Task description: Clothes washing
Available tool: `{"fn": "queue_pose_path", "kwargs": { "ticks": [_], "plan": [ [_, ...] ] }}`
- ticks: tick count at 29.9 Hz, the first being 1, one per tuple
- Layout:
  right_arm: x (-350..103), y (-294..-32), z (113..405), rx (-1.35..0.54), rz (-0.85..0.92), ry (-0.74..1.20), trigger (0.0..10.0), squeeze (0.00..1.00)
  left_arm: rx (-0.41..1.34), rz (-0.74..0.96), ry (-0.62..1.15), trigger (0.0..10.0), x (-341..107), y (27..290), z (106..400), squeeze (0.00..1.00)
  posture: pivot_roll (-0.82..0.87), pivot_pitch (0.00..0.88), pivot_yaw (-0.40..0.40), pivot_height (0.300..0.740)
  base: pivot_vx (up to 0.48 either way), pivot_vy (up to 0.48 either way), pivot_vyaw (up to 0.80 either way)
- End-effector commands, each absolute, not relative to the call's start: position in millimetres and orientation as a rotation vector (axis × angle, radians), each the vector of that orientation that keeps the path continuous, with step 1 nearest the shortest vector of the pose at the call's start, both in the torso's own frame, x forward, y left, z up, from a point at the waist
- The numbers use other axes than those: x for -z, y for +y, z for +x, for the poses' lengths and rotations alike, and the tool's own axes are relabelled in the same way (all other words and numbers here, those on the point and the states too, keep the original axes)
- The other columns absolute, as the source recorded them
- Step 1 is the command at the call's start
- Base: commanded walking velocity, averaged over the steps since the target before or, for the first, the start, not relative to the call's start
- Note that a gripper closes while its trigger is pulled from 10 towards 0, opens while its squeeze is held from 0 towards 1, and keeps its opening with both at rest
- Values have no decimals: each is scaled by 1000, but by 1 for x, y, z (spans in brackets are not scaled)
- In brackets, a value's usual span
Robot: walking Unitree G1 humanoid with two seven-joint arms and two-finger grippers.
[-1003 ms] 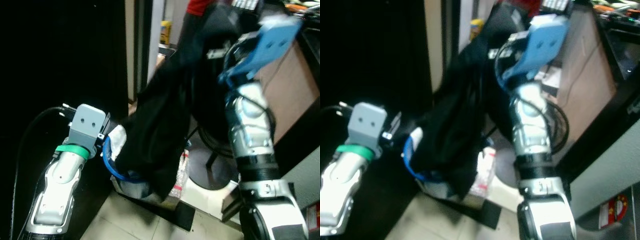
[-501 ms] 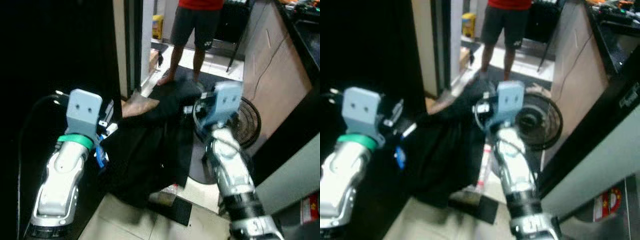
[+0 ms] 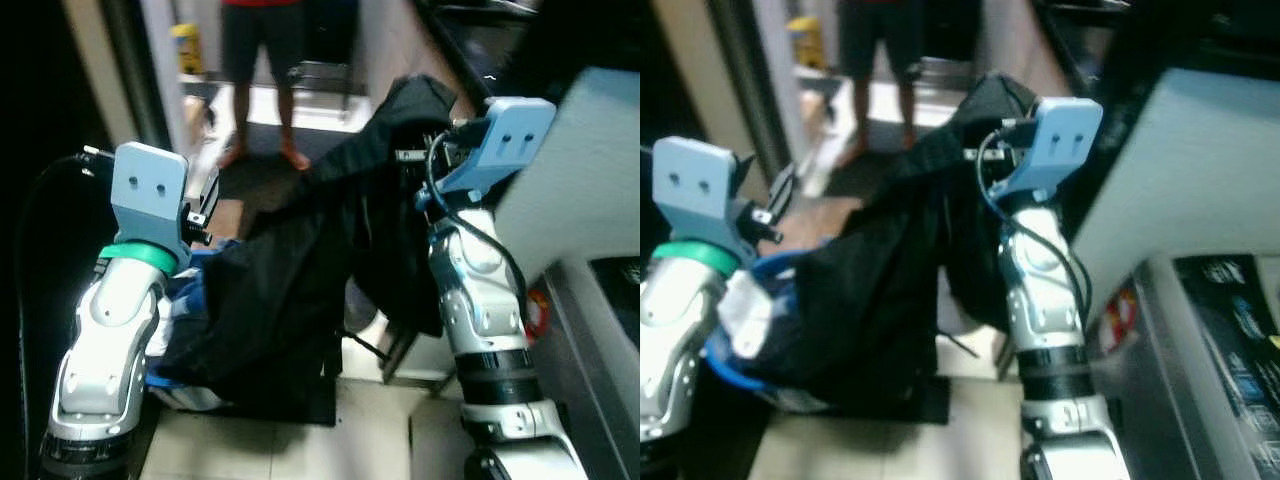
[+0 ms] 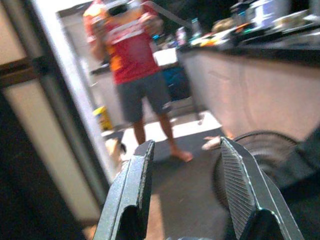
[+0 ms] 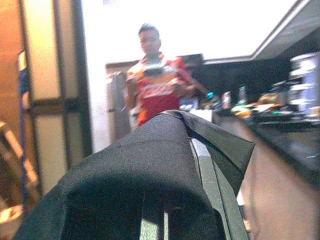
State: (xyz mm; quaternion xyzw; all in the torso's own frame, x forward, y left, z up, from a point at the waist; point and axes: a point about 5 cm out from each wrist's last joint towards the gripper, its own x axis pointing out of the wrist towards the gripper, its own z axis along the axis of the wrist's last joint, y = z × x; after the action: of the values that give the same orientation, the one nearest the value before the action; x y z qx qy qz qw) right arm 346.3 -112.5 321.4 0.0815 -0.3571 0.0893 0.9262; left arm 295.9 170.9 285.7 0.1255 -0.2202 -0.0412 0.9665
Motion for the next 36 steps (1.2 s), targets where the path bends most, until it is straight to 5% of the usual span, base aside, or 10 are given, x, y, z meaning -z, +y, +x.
{"fn": "queue_pose_path", "kwargs": {
  "ticks": [1, 36],
  "plan": [
    [-336, -116, 342, -175, 221, -781, 10000, 0, 90, 263, -449, 10000, -290, 171, 295, 0, 172, 74, 6, 740, 0, 0, -800],
    [-342, -109, 346, -205, 282, -778, 10000, 0, 83, 283, -440, 10000, -294, 174, 295, 0, 195, 63, 18, 740, 0, 0, -778]
  ]
}}
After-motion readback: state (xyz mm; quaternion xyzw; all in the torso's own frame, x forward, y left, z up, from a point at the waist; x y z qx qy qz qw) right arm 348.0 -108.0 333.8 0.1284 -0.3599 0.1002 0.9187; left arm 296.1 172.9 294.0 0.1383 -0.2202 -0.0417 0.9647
